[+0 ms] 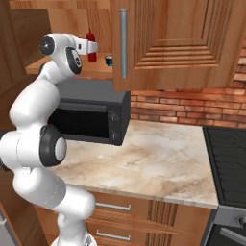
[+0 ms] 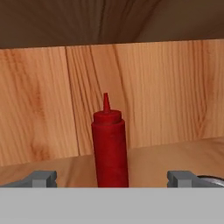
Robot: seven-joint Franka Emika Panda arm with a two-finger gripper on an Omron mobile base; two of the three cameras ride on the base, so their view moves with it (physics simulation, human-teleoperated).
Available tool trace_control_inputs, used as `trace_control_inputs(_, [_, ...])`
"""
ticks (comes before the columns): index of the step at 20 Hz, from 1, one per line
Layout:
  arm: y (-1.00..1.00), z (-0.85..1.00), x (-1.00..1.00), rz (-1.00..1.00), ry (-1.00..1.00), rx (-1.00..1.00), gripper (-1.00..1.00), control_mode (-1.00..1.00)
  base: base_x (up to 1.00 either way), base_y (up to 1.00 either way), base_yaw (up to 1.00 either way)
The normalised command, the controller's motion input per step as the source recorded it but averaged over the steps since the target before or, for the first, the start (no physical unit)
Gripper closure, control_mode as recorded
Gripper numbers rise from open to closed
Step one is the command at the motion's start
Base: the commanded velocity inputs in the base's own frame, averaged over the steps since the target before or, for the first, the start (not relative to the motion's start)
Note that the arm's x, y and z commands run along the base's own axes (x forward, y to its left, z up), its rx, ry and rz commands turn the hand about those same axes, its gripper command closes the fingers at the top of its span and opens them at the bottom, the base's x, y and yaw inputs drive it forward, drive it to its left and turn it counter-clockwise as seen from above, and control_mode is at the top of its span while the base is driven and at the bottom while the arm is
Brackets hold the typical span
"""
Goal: The dining table condiment station is running low on ketchup. Refill the condiment station by opening the cabinet and taking the ketchup from the cabinet and placing it on the dining table.
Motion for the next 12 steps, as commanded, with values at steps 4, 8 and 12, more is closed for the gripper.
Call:
trace_control_inputs(4, [-0.05,0.00,0.13,0.00,0.00,0.04,-1.00,-1.00,0.00,0.00,0.00])
trace_control_inputs(8, [0.00,0.00,0.16,0.00,0.00,0.00,-1.00,-1.00,0.00,0.00,0.00])
trace_control_inputs(12, [0.00,0.00,0.19,0.00,0.00,0.00,-1.00,-1.00,0.00,0.00,0.00])
